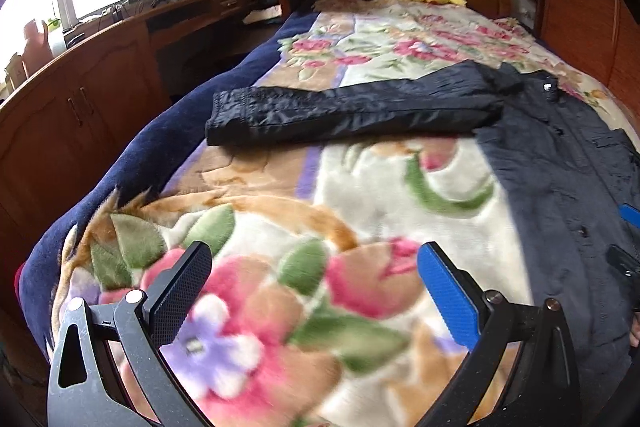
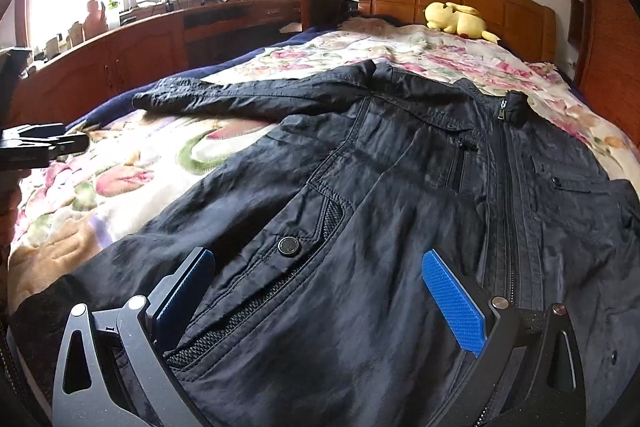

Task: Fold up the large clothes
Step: 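Move the left gripper to the cuff of the sleeve nearest it, then close the left gripper on the sleeve cuff and lift it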

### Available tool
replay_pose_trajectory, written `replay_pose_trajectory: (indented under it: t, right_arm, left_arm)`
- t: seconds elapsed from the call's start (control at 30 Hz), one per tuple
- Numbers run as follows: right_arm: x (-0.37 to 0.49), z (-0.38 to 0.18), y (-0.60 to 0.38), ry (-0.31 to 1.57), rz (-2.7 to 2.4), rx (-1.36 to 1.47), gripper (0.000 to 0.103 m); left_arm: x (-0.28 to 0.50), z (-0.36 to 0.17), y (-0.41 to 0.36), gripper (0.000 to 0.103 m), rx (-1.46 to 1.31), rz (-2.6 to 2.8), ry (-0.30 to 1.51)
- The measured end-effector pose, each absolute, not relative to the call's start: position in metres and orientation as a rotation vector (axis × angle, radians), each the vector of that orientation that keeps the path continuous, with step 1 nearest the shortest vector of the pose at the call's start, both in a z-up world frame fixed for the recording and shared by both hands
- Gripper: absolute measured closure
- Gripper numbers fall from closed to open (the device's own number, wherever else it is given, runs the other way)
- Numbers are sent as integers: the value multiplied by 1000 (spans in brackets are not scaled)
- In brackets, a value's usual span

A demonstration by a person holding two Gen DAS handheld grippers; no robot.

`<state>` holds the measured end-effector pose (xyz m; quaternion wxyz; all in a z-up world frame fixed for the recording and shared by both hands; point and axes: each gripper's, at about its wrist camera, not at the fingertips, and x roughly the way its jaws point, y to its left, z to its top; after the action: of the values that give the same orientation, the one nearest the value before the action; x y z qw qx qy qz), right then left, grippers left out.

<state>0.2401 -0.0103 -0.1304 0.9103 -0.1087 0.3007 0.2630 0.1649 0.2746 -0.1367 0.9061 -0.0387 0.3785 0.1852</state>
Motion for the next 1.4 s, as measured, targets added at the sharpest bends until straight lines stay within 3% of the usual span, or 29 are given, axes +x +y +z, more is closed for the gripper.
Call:
replay_pose_trajectory:
  t: [0.57,0.9,1.23,1.4]
  right_arm:
    - [254,-137,-2,655,539,-212,0]
    - [254,-139,-1,659,548,-211,0]
    - [254,-139,-1,661,554,-209,0]
    - [254,-140,-1,661,553,-209,0]
  left_arm:
    - [259,-156,365,0,-79,452,835]
    - [286,-150,416,0,-236,447,753]
    - [285,-173,456,39,-487,448,767]
    - [291,-184,456,39,-511,440,813]
